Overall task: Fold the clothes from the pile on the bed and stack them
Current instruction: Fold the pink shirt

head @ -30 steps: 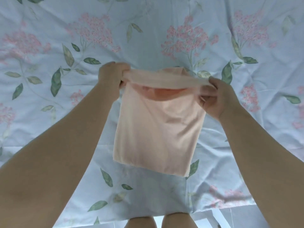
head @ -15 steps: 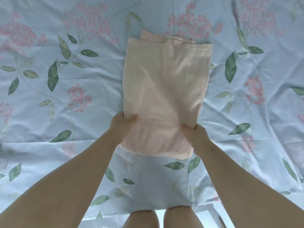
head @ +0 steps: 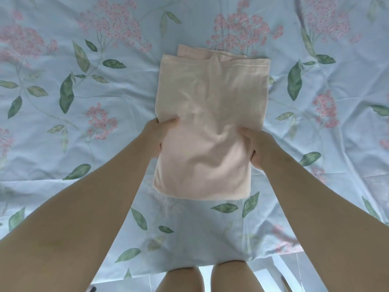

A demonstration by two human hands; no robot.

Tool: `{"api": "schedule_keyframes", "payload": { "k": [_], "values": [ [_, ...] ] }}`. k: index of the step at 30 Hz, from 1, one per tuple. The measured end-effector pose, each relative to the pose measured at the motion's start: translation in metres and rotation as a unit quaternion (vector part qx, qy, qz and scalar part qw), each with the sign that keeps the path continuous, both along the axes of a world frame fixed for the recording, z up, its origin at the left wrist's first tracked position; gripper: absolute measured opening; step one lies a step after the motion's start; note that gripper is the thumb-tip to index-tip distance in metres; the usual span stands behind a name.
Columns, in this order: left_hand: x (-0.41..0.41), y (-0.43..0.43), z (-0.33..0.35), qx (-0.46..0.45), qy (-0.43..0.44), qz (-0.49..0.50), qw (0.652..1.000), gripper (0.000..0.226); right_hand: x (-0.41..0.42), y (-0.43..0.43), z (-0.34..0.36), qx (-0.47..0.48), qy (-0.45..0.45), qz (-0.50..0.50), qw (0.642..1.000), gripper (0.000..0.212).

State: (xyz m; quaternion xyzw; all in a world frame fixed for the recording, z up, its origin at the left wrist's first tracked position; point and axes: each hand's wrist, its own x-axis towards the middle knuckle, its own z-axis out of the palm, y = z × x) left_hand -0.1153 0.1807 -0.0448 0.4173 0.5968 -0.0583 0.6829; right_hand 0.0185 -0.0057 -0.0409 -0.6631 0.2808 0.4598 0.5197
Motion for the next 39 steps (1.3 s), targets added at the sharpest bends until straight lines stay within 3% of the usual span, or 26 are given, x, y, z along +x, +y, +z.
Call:
{"api": "schedule_keyframes", "payload": {
  "k": [3, 8, 11, 14, 17, 20, 22, 24, 27, 30, 33, 35, 39],
  "values": [
    [0.005, 0.014, 0.029, 0.027, -0.08, -0.007, 0.996, 0.023, 0.015, 0.002, 0.03, 0.056, -0.035, -0.012, 0.998, 0.015],
    [0.003, 0.029, 0.102, 0.076, -0.235, -0.014, 0.969, 0.016, 0.036, 0.001, 0.099, 0.153, -0.125, -0.04, 0.979, 0.025],
    [-0.013, 0.024, 0.129, 0.092, -0.267, -0.003, 0.959, 0.023, 0.031, -0.009, 0.132, 0.19, -0.157, -0.028, 0.969, 0.03],
    [-0.039, 0.011, 0.128, 0.083, -0.239, -0.011, 0.967, 0.031, 0.016, -0.022, 0.135, 0.147, -0.184, 0.027, 0.971, 0.018],
    [-0.067, -0.012, 0.104, 0.091, -0.099, -0.055, 0.989, 0.044, -0.008, -0.045, 0.106, -0.013, -0.189, 0.137, 0.972, 0.021],
    [-0.101, -0.039, 0.066, 0.054, 0.052, -0.197, 0.978, 0.043, -0.044, -0.077, 0.068, -0.139, -0.113, 0.227, 0.957, 0.016],
    [-0.117, -0.054, 0.046, 0.001, 0.1, -0.272, 0.957, 0.036, -0.066, -0.094, 0.045, -0.184, -0.028, 0.243, 0.952, 0.014],
    [-0.118, -0.061, 0.03, 0.015, 0.125, -0.265, 0.956, 0.034, -0.078, -0.098, 0.031, -0.195, -0.004, 0.217, 0.956, 0.024],
    [-0.103, -0.059, 0.006, 0.123, 0.152, -0.194, 0.961, 0.052, -0.08, -0.09, 0.011, -0.192, -0.068, 0.143, 0.969, 0.055],
    [-0.081, -0.06, -0.005, 0.146, 0.14, -0.177, 0.963, 0.071, -0.076, -0.075, -0.003, -0.203, -0.1, 0.132, 0.965, 0.076],
    [-0.063, -0.068, -0.01, 0.127, 0.132, -0.172, 0.968, 0.069, -0.07, -0.062, -0.005, -0.173, -0.107, 0.145, 0.968, 0.051],
    [-0.058, -0.071, -0.007, 0.116, 0.123, -0.187, 0.968, 0.053, -0.068, -0.059, 0.002, -0.158, -0.125, 0.162, 0.966, 0.029],
    [-0.053, -0.07, 0.032, 0.107, 0.068, -0.173, 0.977, 0.032, -0.061, -0.071, 0.038, -0.103, -0.147, 0.151, 0.972, 0.012]
  ]
}}
